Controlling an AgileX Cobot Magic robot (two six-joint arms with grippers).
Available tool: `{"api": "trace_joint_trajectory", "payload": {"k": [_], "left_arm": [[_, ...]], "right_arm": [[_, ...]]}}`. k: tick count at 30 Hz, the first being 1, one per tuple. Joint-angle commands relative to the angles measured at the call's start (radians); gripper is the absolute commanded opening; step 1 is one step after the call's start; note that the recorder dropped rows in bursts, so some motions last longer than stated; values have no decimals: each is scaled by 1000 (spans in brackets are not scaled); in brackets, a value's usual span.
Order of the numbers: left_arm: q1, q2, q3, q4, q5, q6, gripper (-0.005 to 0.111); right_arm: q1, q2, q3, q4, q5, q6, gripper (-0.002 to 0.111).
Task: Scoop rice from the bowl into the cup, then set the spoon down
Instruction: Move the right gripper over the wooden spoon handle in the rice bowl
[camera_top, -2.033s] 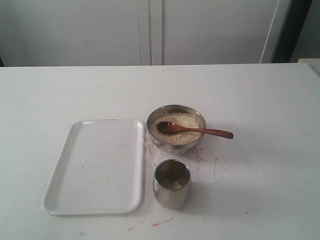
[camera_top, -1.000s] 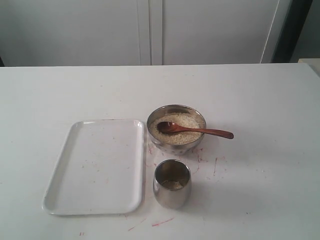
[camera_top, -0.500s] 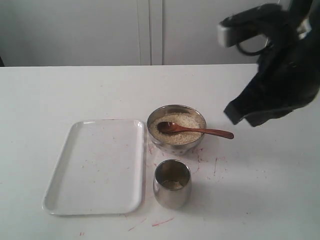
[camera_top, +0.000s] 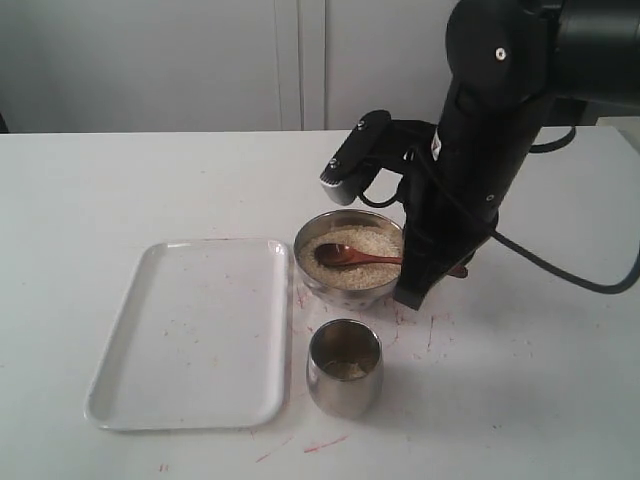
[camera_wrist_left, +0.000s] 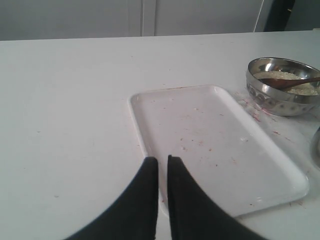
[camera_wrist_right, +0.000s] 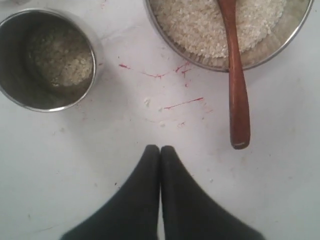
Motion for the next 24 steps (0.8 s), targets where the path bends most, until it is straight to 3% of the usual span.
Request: {"api": "trace_joint_trajectory", "payload": {"k": [1,8,10,11,12,15,17,24], "left_arm": [[-7,1,-6,-10,-4,0,14],[-7,1,-6,-10,-4,0,14],[-7,1,-6,-10,-4,0,14],[-7,1,-6,-10,-4,0,14],[-7,1,-6,-10,-4,0,14],[-7,1,-6,-10,-4,0,14],[-7,1,-6,-10,-4,0,14],[-7,1,-6,-10,-4,0,14]], "right_arm": [[2,-2,-8,-11,-19,-10,0],[2,-2,-8,-156,-26,49,5],[2,-2,-8,-158,-7,49,16],[2,-2,-8,-151,-2,49,32],[2,-2,-8,-152,-2,49,41],[2,-2,-8,-151,0,70,56],[2,3,-8,-150,13,163,57],[2,72,-8,-221,-43,187,57]]}}
